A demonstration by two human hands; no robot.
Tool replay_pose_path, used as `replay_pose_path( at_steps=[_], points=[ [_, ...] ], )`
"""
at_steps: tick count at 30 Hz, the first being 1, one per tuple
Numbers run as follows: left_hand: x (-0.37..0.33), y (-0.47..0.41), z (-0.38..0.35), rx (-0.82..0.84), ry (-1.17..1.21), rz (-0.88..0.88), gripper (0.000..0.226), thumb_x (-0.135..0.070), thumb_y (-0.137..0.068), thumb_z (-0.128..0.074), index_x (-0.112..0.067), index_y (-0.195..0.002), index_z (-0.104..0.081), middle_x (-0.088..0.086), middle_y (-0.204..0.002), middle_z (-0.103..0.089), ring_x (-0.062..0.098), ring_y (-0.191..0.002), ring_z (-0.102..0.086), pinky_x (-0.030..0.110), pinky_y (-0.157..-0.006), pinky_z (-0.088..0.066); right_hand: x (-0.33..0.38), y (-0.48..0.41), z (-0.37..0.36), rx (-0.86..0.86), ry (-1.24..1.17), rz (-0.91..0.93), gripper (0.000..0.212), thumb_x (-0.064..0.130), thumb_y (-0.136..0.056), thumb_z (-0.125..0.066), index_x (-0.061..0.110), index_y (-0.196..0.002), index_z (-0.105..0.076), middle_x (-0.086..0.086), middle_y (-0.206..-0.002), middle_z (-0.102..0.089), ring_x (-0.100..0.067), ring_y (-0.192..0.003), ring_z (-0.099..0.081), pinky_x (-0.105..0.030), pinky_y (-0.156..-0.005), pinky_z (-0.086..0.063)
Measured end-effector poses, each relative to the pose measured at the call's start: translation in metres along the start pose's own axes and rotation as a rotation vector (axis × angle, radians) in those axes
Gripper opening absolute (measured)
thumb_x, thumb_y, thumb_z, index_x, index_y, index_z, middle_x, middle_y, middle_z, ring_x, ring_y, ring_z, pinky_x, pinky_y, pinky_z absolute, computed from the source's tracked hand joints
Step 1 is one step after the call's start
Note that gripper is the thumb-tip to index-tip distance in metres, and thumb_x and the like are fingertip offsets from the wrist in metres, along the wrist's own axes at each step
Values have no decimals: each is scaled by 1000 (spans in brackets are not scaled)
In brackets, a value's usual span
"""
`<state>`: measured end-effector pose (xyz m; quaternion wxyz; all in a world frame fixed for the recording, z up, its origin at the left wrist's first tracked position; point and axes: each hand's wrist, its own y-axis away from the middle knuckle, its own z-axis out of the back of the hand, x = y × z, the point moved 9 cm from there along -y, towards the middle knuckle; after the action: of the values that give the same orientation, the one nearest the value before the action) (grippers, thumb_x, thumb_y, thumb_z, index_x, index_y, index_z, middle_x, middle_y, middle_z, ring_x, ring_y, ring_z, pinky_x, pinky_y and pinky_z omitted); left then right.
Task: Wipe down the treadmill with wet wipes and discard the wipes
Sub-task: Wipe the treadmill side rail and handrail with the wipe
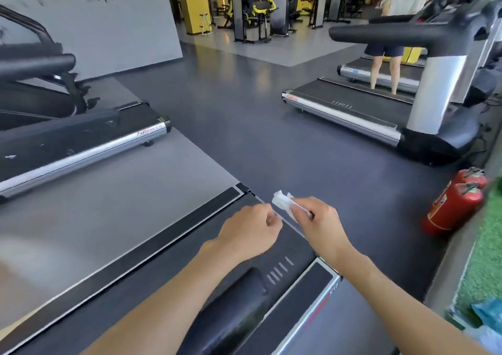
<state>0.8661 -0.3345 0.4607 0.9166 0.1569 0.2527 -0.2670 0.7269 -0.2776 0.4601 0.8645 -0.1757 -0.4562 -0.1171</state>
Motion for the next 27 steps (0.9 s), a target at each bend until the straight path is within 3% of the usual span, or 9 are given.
replay_pose_path(
  at_steps=[2, 5, 8, 11, 15, 18, 21, 27],
  points=[
    [-13, -36, 0, -6, 120, 65, 23, -41, -95, -38, -30, -82, -52, -8, -76, -61, 16, -67, -58, 35, -62, -48, -3, -31, 17, 28, -87, 4, 36, 16, -99, -53, 34, -69, -64, 8, -63, -41, -9, -61, -38, -15, -57, -32],
    [-39, -74, 3, -25, 412, 148, 24, -44, -96, -41, -27, -101, -58, -2, -94, -67, 13, -69, -65, 30, -64, -51, 0, -70, 40, 84, -192, 20, 37, 15, -98, -52, 19, -61, -53, 10, -58, -26, -10, -57, -25, -19, -53, -22],
    [-69, -107, 16, -43, 715, 150, 27, -37, -96, -45, -24, -106, -66, 0, -107, -71, 12, -77, -68, 29, -70, -52, 2, -111, 57, 120, -256, 51, 33, 10, -99, -51, 14, -67, -60, 13, -53, -33, -7, -53, -29, -16, -51, -25],
    [-75, -133, 37, -170, 907, 122, 25, -26, -97, -47, -18, -96, -71, 0, -98, -75, 15, -84, -69, 35, -79, -50, 11, -150, 55, 192, -287, 92, 37, 9, -100, -50, 21, -67, -62, 11, -56, -45, -6, -56, -38, -17, -54, -32],
    [-43, -169, 55, -270, 1077, 114, 27, -28, -92, -59, -16, -116, -58, 10, -108, -73, 27, -95, -67, 37, -82, -48, 18, -201, 22, 306, -282, 114, 39, 11, -102, -49, 29, -73, -67, 10, -67, -61, -8, -64, -49, -15, -60, -40],
    [-11, -197, 73, -342, 1111, 147, 45, -31, -81, -66, -5, -116, -57, 18, -111, -70, 30, -94, -63, 37, -84, -51, 27, -240, -11, 395, -262, 160, 31, 12, -102, -47, 15, -75, -62, -4, -70, -57, -8, -58, -43, -19, -53, -36],
    [23, -227, 93, -460, 1144, 191, 35, -22, -92, -61, 5, -114, -59, 19, -110, -71, 38, -105, -66, 48, -96, -54, 36, -287, -47, 457, -230, 201, 28, 19, -104, -44, 6, -80, -52, 2, -67, -47, -7, -54, -36, -24, -51, -33],
    [96, -258, 176, -782, 1251, 342, 35, -22, -94, -67, 4, -116, -62, 19, -113, -70, 24, -101, -69, 35, -85, -56, 108, -385, -119, 558, -73, 337, 36, 16, -104, -39, 23, -69, -32, 8, -63, -38, -10, -54, -32, -22, -49, -25]
  ],
)
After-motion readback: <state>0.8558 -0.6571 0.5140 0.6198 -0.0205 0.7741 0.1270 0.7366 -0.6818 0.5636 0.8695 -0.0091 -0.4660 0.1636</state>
